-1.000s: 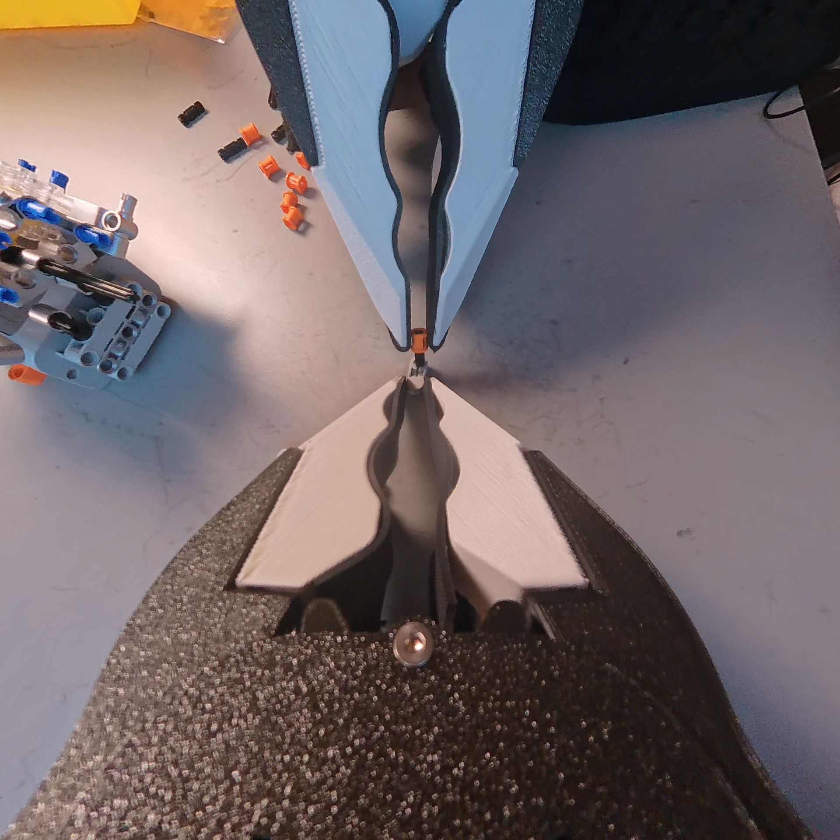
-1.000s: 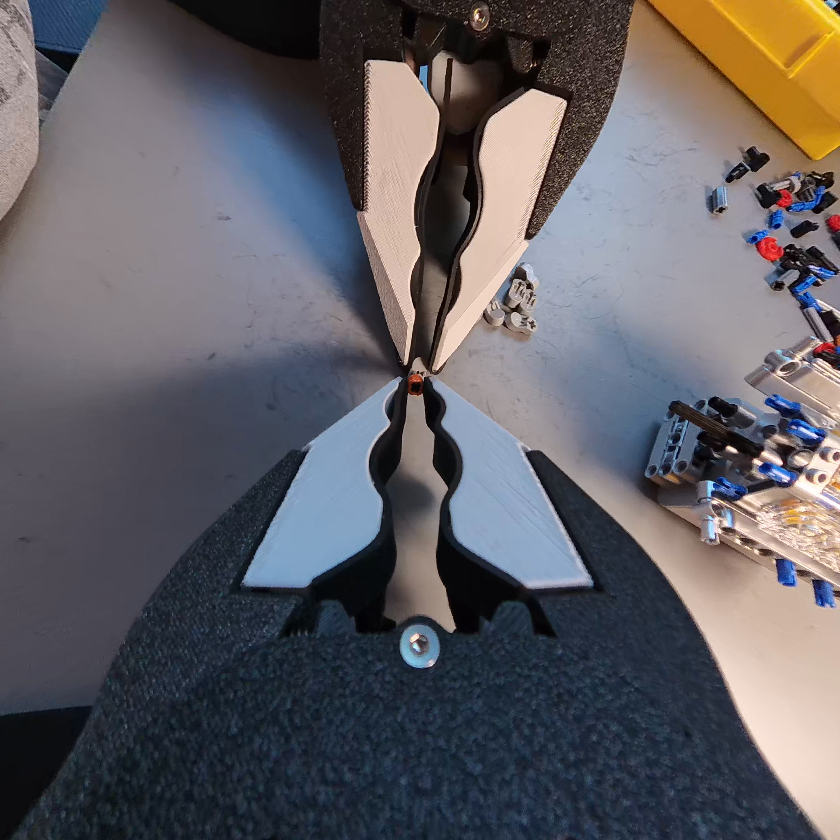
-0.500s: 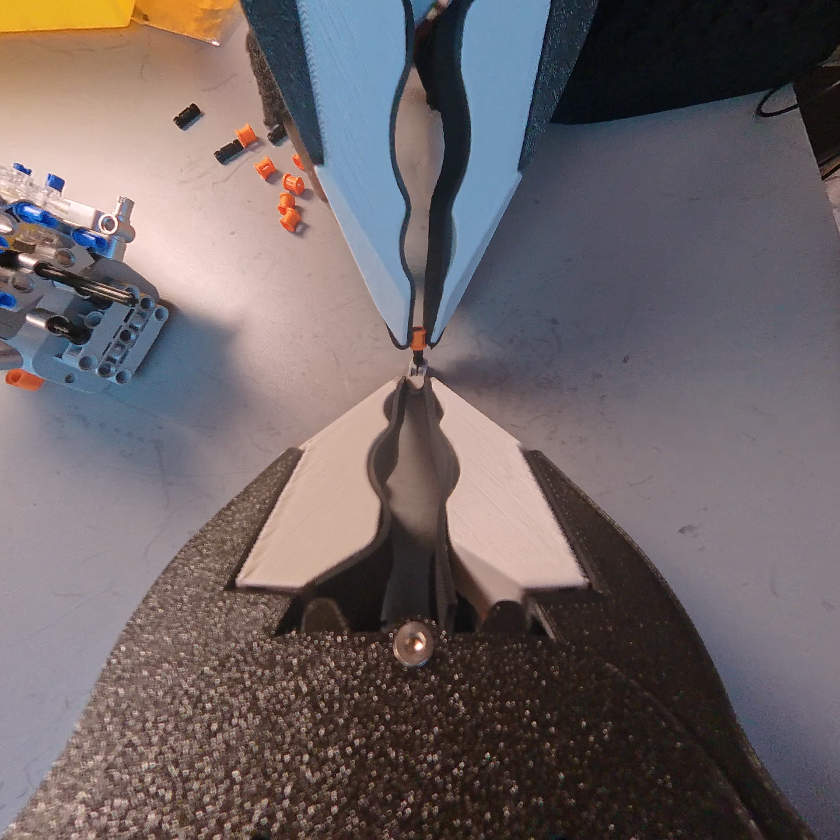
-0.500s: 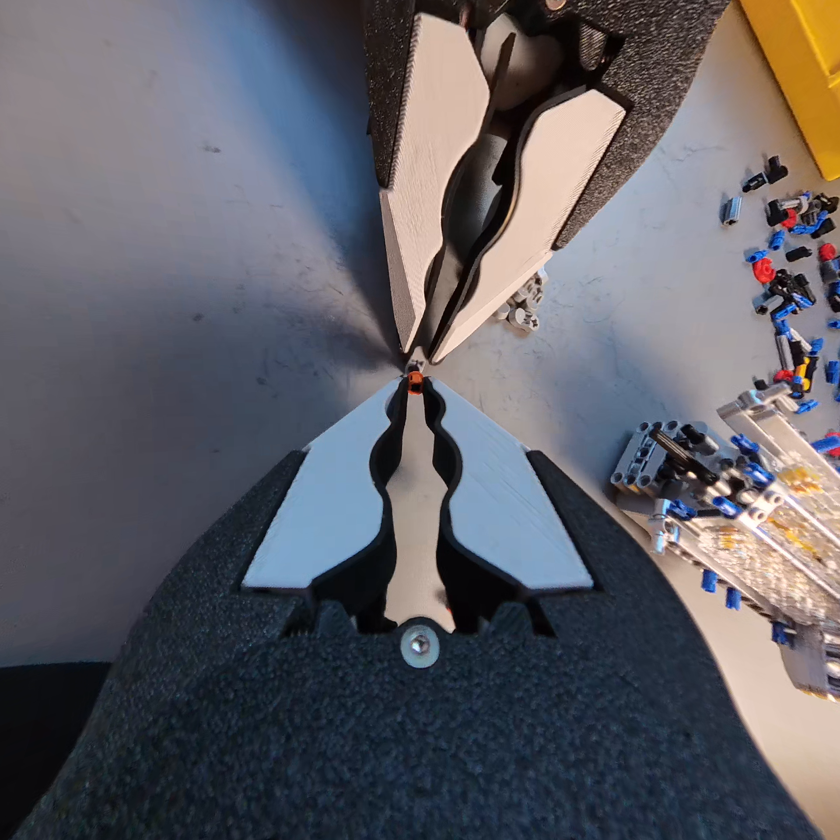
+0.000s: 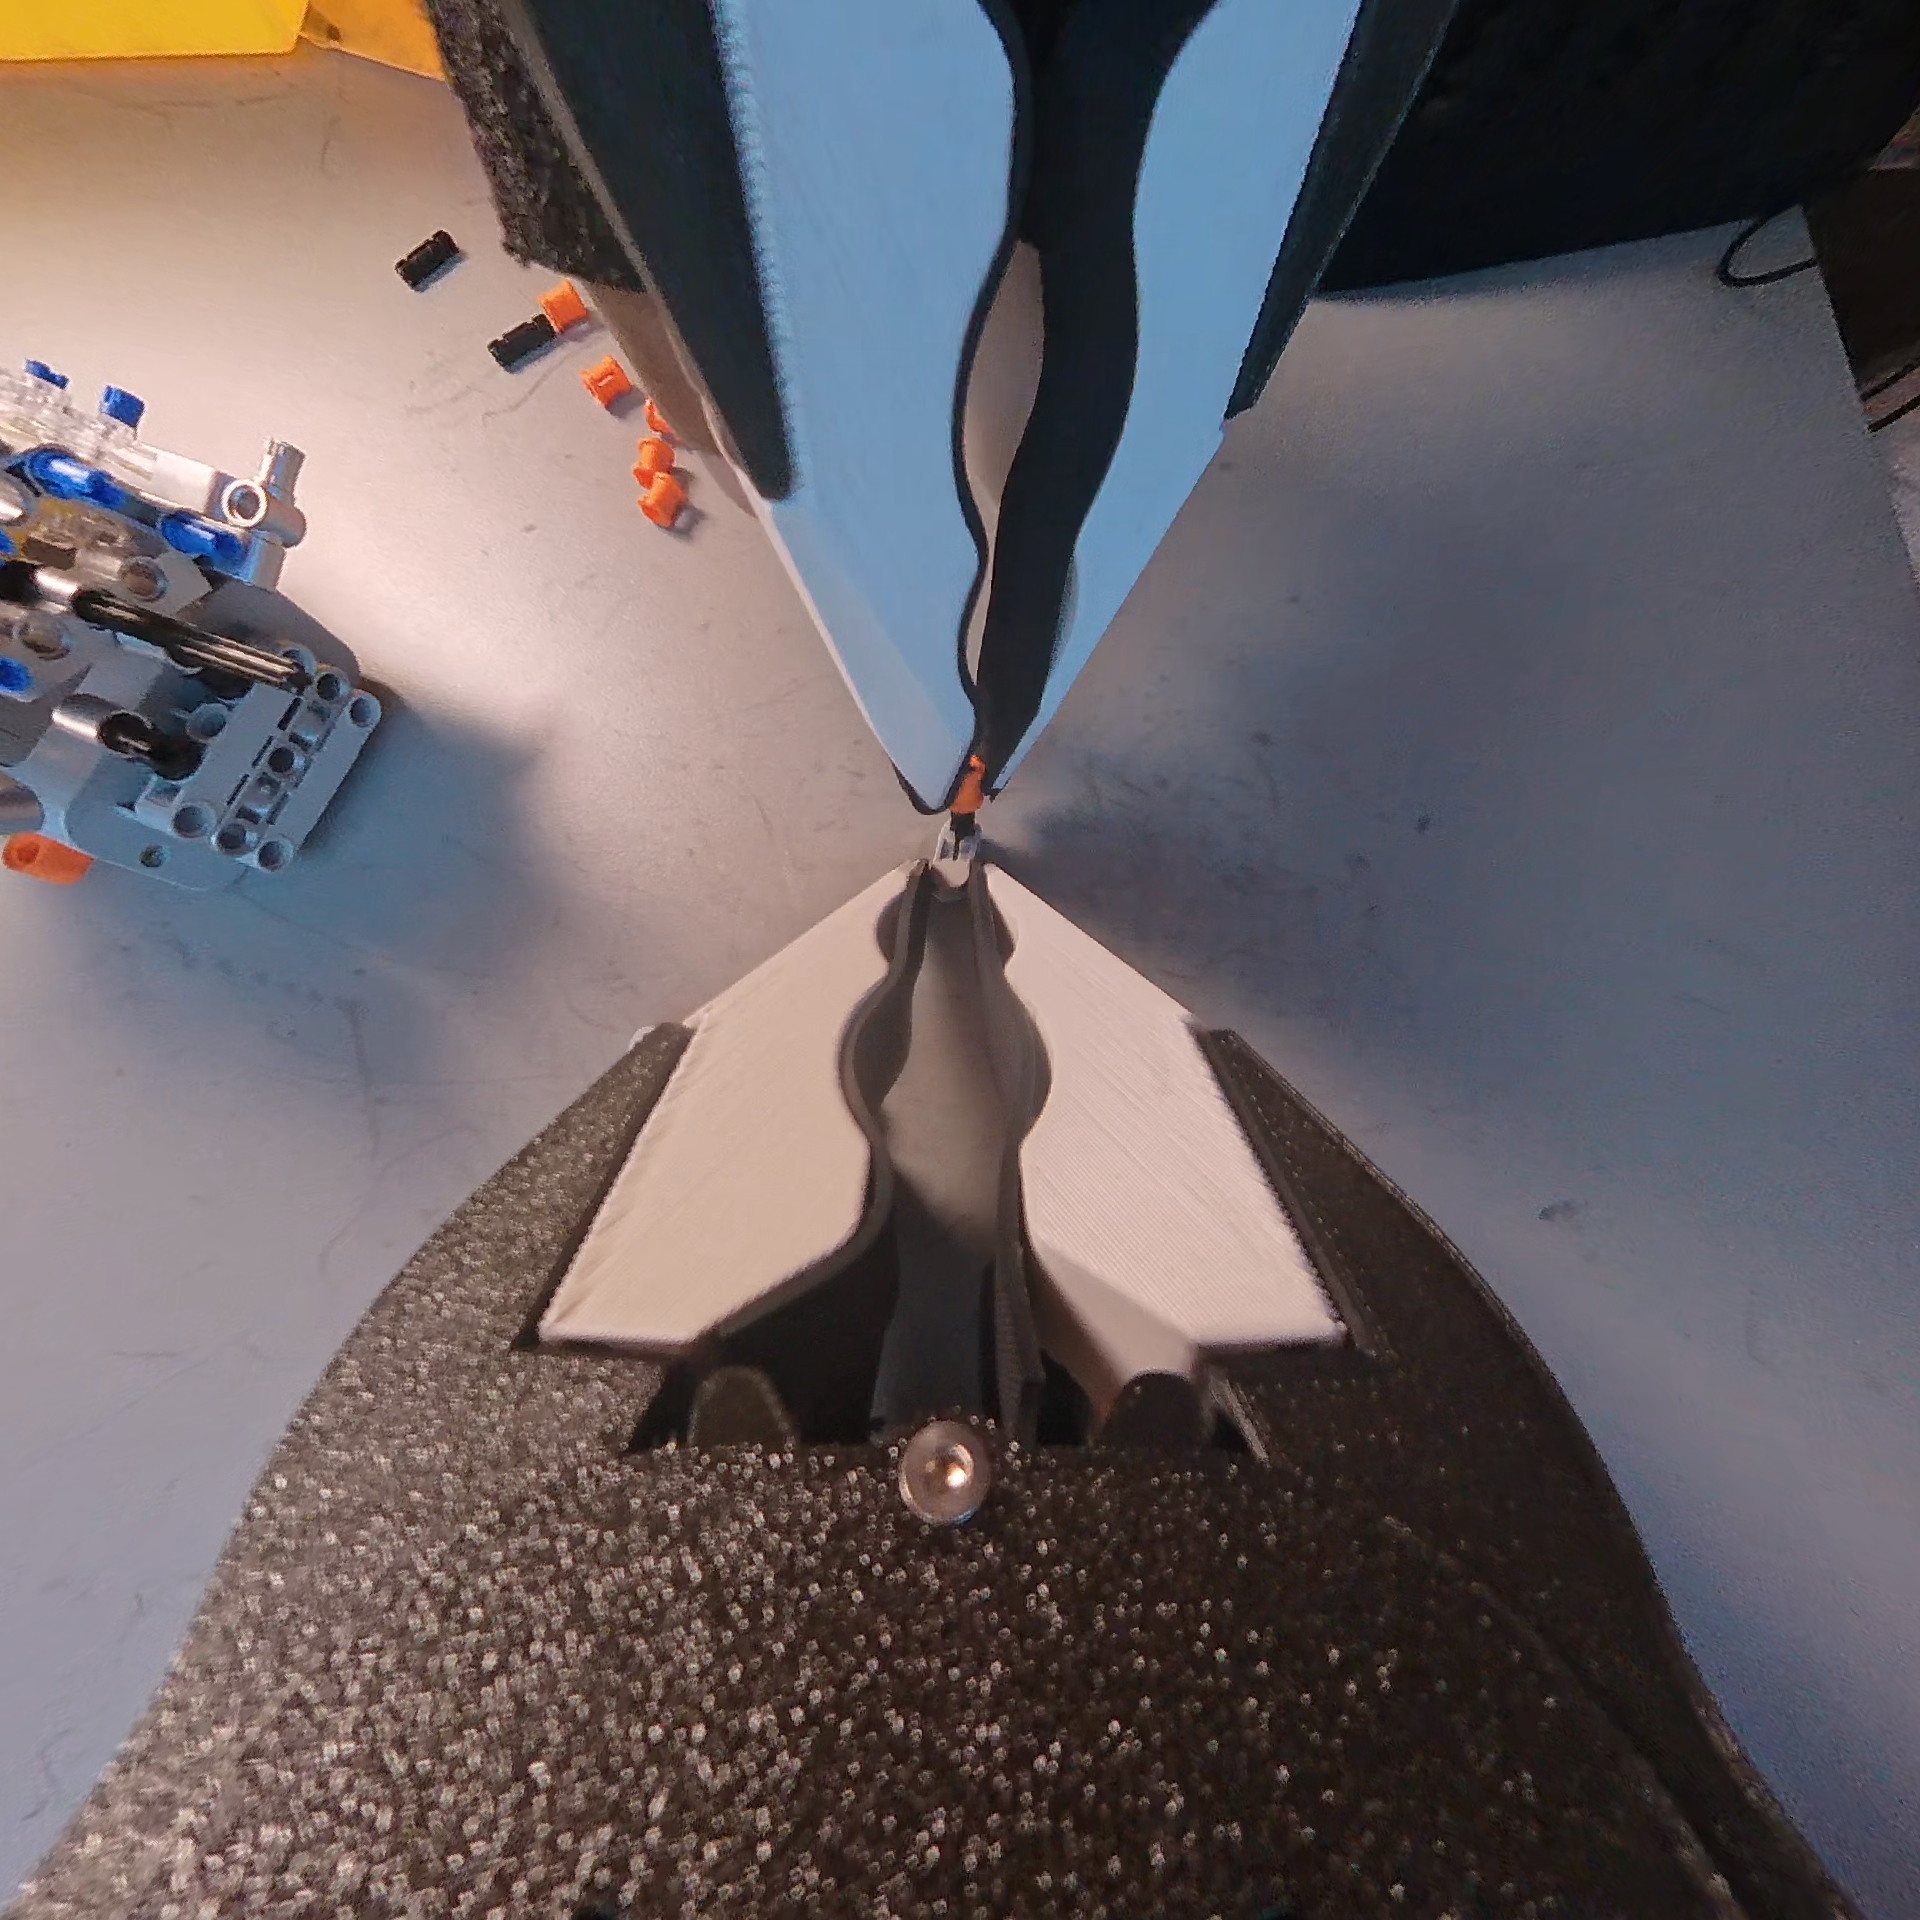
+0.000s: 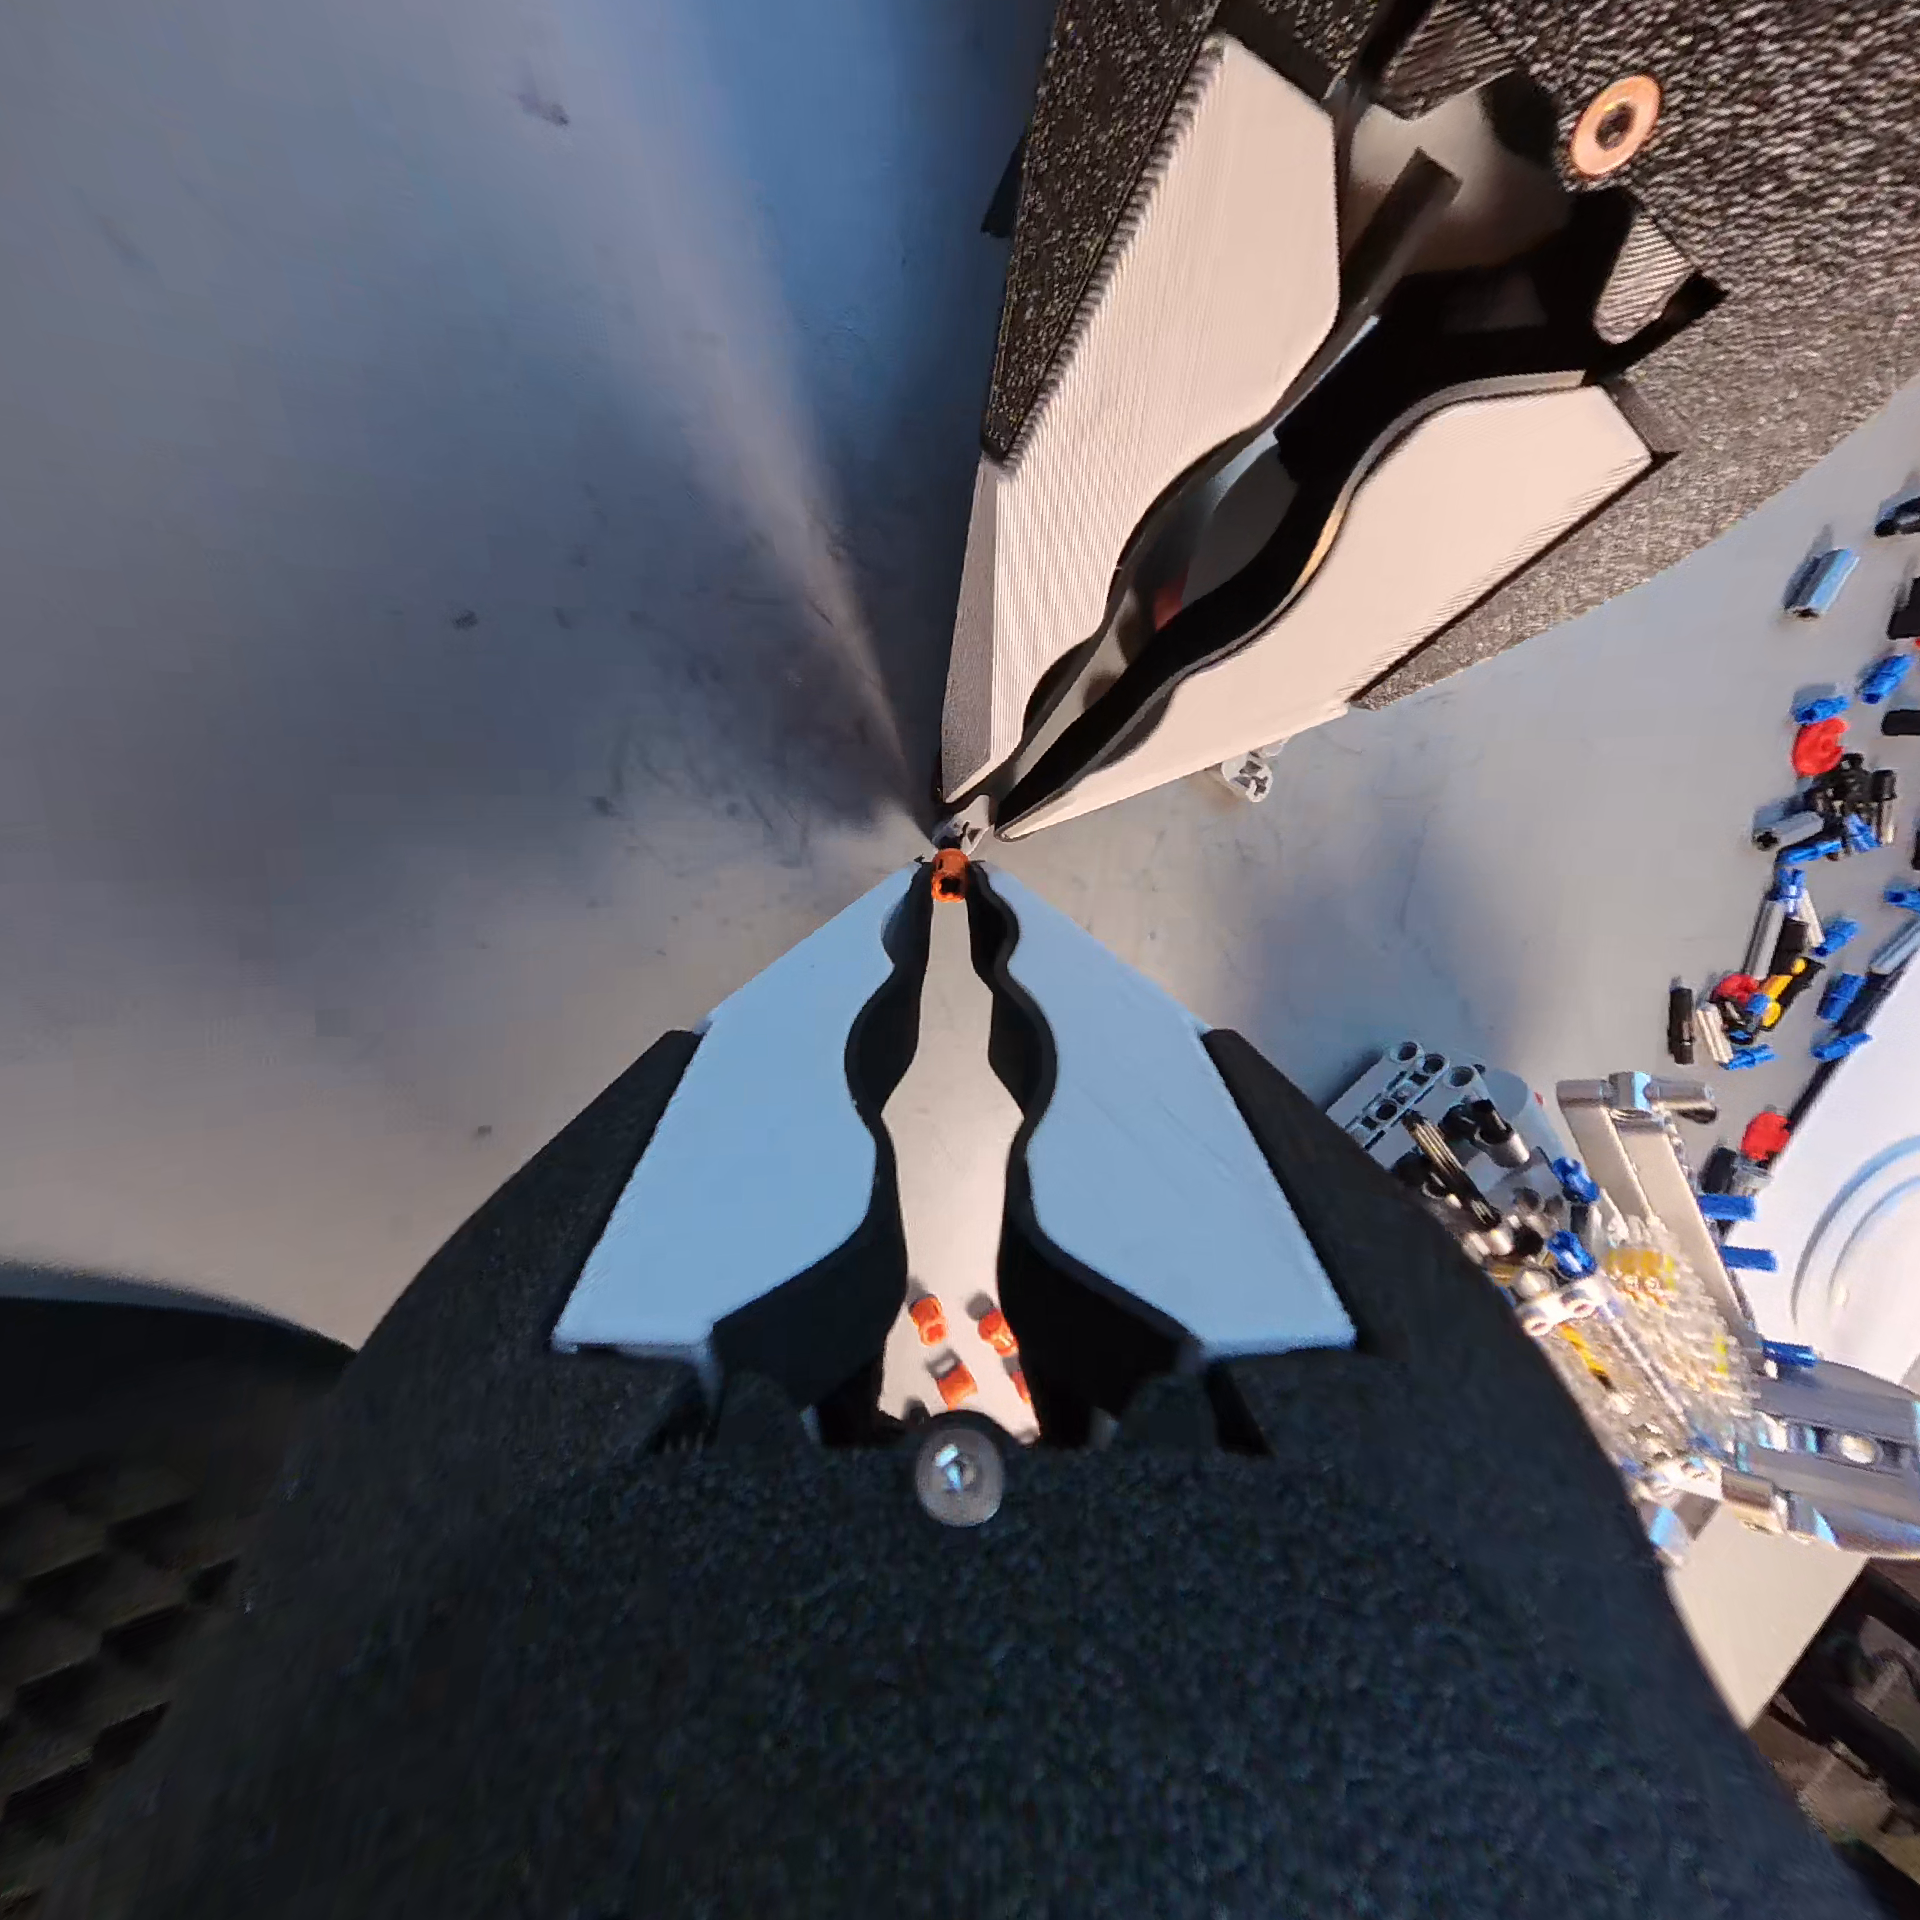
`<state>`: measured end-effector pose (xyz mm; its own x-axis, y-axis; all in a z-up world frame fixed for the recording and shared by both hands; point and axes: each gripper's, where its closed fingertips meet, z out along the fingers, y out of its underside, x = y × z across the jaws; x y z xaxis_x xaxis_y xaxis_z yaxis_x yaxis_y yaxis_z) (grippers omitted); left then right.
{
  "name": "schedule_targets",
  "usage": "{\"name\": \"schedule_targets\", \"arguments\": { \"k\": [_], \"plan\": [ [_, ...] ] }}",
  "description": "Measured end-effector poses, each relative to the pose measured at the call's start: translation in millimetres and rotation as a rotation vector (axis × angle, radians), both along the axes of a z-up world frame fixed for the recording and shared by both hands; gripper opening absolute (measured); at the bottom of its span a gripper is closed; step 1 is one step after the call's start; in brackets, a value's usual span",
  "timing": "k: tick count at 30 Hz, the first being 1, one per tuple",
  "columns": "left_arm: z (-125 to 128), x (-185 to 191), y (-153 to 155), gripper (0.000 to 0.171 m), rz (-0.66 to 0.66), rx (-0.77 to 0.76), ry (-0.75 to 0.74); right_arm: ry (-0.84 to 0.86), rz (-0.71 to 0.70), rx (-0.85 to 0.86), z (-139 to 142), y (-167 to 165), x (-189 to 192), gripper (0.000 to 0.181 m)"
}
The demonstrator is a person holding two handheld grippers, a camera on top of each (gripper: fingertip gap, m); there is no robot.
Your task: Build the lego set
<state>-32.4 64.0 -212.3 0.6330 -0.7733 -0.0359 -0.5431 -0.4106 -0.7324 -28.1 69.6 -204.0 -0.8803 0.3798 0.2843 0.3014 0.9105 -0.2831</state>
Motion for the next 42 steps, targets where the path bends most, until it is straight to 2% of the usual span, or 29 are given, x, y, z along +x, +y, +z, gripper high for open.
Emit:
{"name": "schedule_targets", "arguments": {
  "k": [14, 22, 28, 32, 42],
  "plan": [
    [0, 0, -2, 0.004, 0.028, 0.005, 0.008, -0.007, -0.070, 0.017, -6, -3, -3, 0.004],
    [0, 0, -2, 0.004, 0.029, 0.019, 0.019, 0.047, -0.134, -0.078, -5, -3, -2, 0.006],
    [0, 0, -2, 0.005, 0.029, 0.020, 0.021, 0.085, -0.167, -0.132, 8, -2, -1, 0.006],
    [0, 0, -2, 0.004, 0.030, 0.020, 0.020, 0.075, -0.164, -0.119, 1, -2, 0, 0.006],
    [0, -1, -3, 0.005, 0.031, 0.041, 0.032, 0.101, -0.236, -0.268, 9, -5, -1, 0.006]
  ]
}}
